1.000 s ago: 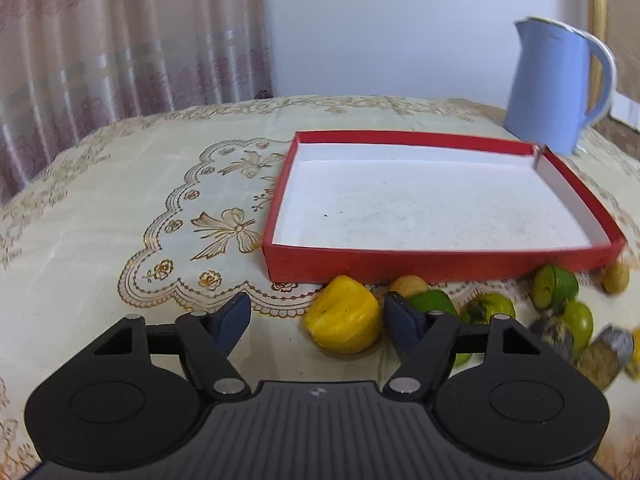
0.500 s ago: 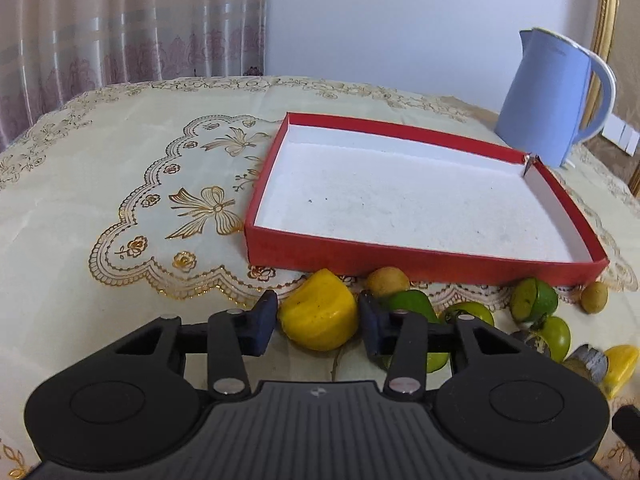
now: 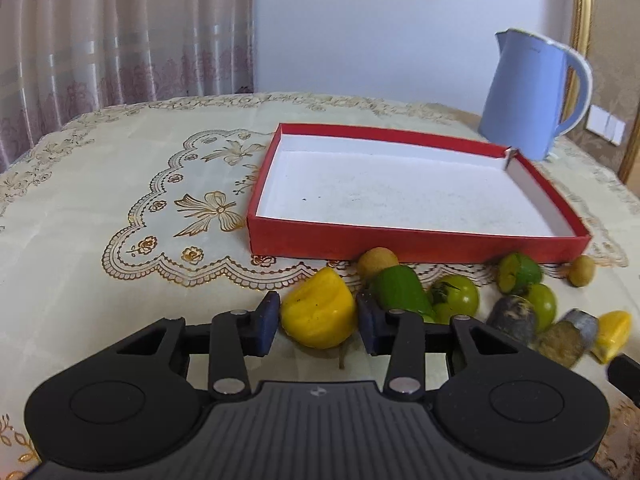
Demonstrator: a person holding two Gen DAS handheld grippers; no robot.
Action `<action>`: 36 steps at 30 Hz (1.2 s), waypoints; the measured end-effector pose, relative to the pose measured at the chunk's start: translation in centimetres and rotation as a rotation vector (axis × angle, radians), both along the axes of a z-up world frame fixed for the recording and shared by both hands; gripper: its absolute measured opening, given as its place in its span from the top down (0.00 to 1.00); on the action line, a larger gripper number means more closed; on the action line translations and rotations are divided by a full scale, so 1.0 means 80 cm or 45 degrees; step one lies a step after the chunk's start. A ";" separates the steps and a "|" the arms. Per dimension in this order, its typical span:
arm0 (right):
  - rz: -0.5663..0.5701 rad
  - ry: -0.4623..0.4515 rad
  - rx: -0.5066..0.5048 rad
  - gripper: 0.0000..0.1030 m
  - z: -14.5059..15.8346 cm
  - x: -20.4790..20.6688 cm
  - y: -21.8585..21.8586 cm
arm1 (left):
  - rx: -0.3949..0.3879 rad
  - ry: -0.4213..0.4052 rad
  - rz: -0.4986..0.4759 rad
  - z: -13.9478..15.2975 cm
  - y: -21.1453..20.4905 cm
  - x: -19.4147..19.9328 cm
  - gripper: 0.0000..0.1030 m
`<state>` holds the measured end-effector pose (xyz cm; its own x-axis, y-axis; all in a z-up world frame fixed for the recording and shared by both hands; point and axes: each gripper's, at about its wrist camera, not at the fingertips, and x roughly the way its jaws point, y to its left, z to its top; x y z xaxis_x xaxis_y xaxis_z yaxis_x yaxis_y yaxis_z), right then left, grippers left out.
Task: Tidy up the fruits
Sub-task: 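Close the right gripper on the yellow pepper piece while the left gripper holds the yellow chunk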
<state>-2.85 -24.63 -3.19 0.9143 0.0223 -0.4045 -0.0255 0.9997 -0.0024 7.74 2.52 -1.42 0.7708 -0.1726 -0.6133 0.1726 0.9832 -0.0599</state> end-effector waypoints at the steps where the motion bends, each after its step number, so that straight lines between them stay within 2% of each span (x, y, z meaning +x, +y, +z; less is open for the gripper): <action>1: 0.009 0.003 0.002 0.00 0.000 0.001 0.000 | -0.003 -0.018 -0.006 0.002 0.001 -0.005 0.61; 8: 0.038 0.041 0.006 0.02 -0.002 0.008 -0.001 | 0.073 -0.140 0.021 0.021 0.000 -0.031 0.61; 10: 0.048 0.057 -0.007 0.10 -0.002 0.012 -0.001 | 0.088 -0.163 0.020 0.024 -0.003 -0.037 0.61; 11: 0.054 0.069 -0.008 0.11 -0.002 0.014 -0.001 | 0.091 -0.169 0.019 0.025 -0.005 -0.039 0.61; 16: 0.064 0.121 -0.001 0.24 -0.003 0.024 -0.004 | 0.107 -0.185 0.021 0.028 -0.007 -0.045 0.61; 22: 0.033 0.138 -0.101 0.29 0.000 0.028 -0.010 | 0.109 -0.203 0.025 0.032 -0.003 -0.051 0.61; 23: 0.037 0.146 -0.102 0.30 -0.001 0.031 -0.012 | 0.109 -0.203 0.024 0.032 -0.003 -0.051 0.61; 25: 0.047 0.175 -0.105 0.39 -0.002 0.036 -0.014 | 0.112 -0.203 0.019 0.033 -0.003 -0.052 0.61; 30: 0.076 0.216 -0.108 0.43 -0.010 0.045 -0.015 | 0.120 -0.177 0.025 0.031 -0.006 -0.048 0.61; 34: 0.109 0.226 -0.092 0.55 -0.011 0.049 -0.016 | 0.135 -0.164 0.037 0.029 -0.010 -0.045 0.61; 36: 0.111 0.227 -0.093 0.55 -0.010 0.050 -0.015 | 0.143 -0.156 0.038 0.028 -0.012 -0.045 0.61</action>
<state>1.13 -25.85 -4.02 0.8238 0.0629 -0.5634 -0.1185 0.9910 -0.0626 4.17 1.59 0.81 0.8449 -0.0841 -0.5283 0.1421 0.9874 0.0701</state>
